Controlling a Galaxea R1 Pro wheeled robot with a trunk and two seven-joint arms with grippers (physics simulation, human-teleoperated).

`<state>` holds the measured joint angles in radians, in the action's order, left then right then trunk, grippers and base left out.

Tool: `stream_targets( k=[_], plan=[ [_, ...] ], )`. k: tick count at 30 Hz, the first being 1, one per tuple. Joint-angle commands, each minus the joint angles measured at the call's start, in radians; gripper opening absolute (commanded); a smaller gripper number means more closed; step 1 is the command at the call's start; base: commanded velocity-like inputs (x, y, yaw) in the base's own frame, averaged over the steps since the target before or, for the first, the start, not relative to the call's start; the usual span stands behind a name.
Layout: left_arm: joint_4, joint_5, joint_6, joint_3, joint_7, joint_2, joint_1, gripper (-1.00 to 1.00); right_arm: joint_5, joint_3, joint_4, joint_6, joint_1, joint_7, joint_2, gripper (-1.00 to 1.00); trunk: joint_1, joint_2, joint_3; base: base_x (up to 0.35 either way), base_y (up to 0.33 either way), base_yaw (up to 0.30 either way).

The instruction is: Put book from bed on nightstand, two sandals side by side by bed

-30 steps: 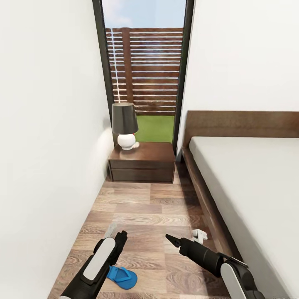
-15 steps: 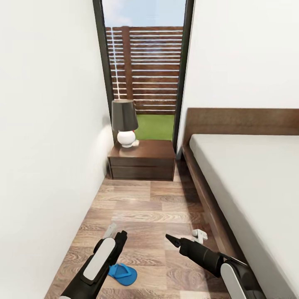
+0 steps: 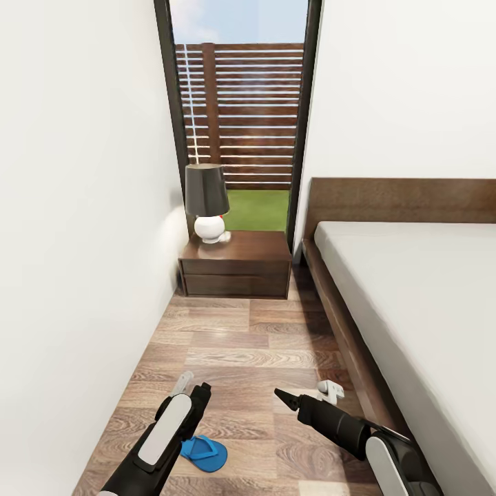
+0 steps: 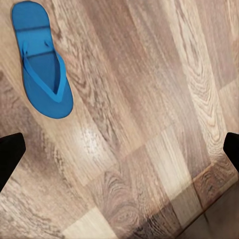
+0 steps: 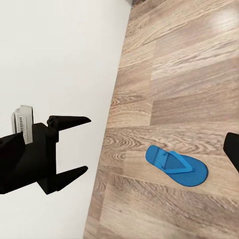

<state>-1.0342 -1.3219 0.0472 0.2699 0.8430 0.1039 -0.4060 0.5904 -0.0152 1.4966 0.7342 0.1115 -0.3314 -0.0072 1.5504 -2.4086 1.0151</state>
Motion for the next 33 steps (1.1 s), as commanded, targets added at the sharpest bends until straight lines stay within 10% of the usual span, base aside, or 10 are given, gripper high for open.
stream_targets(
  k=[1, 14, 33],
  plan=[
    [-0.001, 0.0, 0.005, 0.0, 0.005, 0.0, 0.0, 1.0, 0.0, 0.0, 0.001, 0.004, 0.001, -0.002, 0.0, 1.0, 0.0, 0.0, 0.001, 0.0, 0.0, 0.0],
    [0.0, 0.0, 0.005, 0.0, 0.005, 0.0, 0.0, 1.0, 0.0, 0.0, 0.001, 0.004, 0.001, -0.003, 0.0, 1.0, 0.0, 0.0, 0.001, 0.0, 0.0, 0.0],
    [0.002, 0.0, 0.003, 0.0, 0.004, 0.0, 0.0, 1.0, 0.0, 0.0, 0.001, 0.004, 0.001, -0.003, 0.0, 1.0, 0.052, -0.093, 0.065, 0.0, 0.0, 0.0]
  ],
)
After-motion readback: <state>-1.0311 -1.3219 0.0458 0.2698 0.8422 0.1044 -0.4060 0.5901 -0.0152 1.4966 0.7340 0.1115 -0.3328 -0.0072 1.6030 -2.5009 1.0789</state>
